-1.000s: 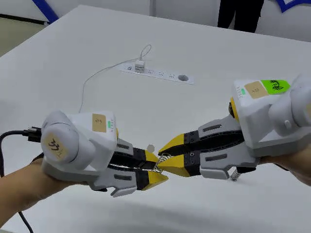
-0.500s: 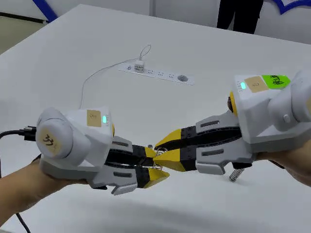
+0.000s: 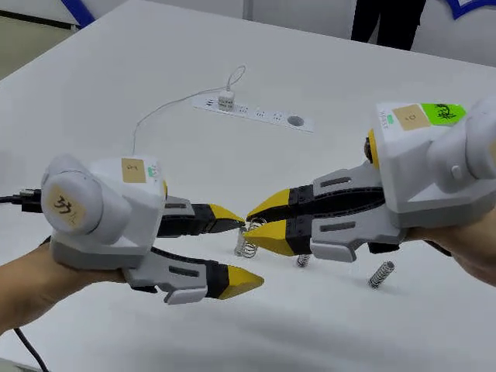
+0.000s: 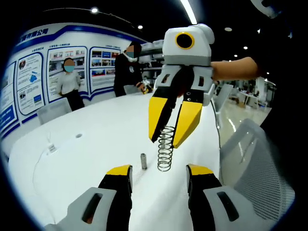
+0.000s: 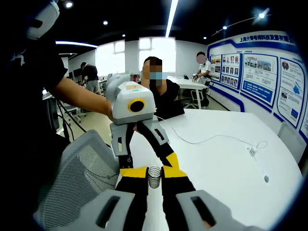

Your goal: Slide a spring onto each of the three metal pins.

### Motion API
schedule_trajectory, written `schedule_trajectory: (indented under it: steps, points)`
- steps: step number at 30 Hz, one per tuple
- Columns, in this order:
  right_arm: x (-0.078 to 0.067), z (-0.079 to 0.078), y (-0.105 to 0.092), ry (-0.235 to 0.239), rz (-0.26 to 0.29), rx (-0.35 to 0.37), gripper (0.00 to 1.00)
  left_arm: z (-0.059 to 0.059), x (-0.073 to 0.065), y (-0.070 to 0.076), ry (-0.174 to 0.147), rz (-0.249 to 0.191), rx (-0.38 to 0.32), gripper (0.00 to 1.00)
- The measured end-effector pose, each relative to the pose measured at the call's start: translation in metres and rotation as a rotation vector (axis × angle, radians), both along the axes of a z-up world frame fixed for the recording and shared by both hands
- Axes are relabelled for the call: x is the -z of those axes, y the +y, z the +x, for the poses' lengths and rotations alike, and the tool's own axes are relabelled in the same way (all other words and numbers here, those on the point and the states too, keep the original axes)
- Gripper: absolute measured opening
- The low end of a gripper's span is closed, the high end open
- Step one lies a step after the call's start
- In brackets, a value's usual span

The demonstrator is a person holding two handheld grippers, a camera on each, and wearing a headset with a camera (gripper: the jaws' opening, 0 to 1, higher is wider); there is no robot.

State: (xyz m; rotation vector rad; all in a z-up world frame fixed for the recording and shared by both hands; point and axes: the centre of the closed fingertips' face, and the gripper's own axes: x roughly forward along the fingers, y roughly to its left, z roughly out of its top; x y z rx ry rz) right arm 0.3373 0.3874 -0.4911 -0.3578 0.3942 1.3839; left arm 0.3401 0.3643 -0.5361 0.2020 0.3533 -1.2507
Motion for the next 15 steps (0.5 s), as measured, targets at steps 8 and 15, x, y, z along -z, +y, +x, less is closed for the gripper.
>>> schedule_trajectory:
  steps: [8, 15]
  points:
    - [0.003, 0.017, -0.003, -0.017, -0.009, 0.048, 0.10, 0.009, 0.005, 0.011, -0.004, 0.018, -0.059, 0.65]
    - [0.006, 0.037, -0.007, -0.017, -0.005, 0.109, 0.10, 0.016, 0.005, 0.021, -0.006, 0.012, -0.100, 0.76]
